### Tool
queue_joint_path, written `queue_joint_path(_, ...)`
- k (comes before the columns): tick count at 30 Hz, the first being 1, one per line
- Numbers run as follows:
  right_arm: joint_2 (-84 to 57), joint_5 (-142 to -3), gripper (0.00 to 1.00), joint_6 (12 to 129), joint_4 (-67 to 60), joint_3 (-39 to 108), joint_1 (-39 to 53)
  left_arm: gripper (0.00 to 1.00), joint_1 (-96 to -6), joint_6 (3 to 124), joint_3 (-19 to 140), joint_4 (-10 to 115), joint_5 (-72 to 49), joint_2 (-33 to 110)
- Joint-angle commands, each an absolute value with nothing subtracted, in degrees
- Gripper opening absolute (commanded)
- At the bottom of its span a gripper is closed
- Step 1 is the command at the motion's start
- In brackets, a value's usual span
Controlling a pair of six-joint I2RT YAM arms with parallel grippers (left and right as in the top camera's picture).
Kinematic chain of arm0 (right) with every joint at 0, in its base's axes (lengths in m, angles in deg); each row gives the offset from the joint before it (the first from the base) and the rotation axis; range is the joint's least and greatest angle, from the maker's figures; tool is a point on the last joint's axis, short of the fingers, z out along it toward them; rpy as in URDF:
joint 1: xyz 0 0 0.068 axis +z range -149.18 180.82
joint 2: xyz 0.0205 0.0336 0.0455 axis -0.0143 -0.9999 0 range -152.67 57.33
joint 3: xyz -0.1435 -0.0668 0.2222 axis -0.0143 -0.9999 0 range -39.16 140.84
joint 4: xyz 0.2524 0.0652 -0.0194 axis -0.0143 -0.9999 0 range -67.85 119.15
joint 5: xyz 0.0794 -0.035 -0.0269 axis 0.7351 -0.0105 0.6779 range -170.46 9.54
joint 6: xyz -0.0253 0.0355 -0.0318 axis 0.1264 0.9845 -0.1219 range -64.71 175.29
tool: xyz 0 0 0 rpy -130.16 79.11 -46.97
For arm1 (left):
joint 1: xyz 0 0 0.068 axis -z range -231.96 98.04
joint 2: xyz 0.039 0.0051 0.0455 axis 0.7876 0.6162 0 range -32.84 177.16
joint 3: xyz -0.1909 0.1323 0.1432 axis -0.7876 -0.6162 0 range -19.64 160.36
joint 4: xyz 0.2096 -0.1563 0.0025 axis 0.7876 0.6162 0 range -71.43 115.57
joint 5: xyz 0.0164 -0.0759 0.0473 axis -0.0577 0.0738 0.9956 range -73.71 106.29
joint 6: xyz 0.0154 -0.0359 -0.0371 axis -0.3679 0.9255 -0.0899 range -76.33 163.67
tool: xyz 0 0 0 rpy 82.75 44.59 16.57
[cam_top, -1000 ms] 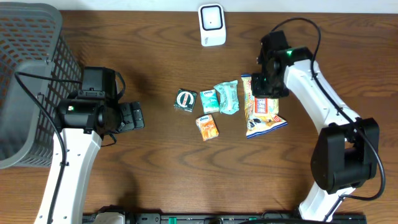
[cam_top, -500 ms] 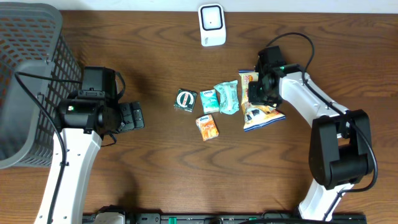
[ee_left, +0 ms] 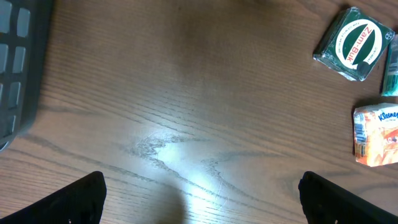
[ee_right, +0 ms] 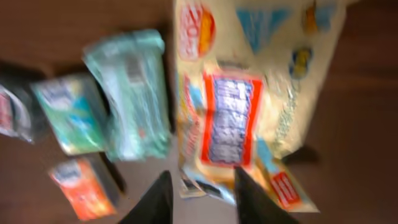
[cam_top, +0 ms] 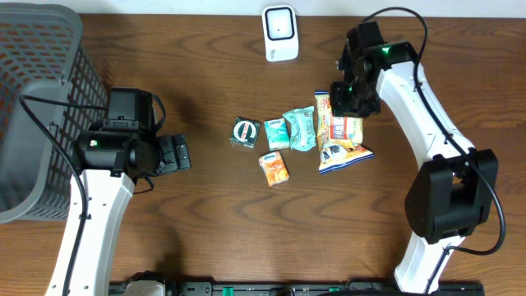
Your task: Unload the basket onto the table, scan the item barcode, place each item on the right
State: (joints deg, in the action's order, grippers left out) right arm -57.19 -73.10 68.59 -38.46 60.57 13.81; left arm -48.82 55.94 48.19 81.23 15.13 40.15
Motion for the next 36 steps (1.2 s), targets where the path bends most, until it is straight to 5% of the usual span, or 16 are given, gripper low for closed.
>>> queue_joint_path(1,-57.19,-75.92,0.25,66.97,-39.42,57.94,13.72,0.98,-48.61,56.88,47.91,81.32,15.43,40.45)
queue_joint_path(9,-57.19,-76.91,0.31,69.05,-30.31,44.33,13.72,0.98,-48.61,56.88,47.91,81.32,15.43,40.45)
queue_joint_path(15,-57.19,-77.10,0.45,70.49,-23.77,38.27,13.70,0.98,-48.61,56.88,47.91,81.32,15.41,40.45)
queue_joint_path(26,-57.00,-77.10,0.68,68.57,-42.57,55.54,13.62,0.98,-48.61,56.88,47.91,81.32,15.41,40.45)
queue_joint_path(30,-57.00,-77.10,0.68,67.56,-48.34,57.37,13.68,0.98,-48.61,56.88,47.91,81.32,15.41,40.45)
queue_joint_path(36,-57.06,-77.12,0.52,67.39,-49.56,53.02,13.66,0.98,-48.61,56.88,47.91,81.32,15.43,40.45)
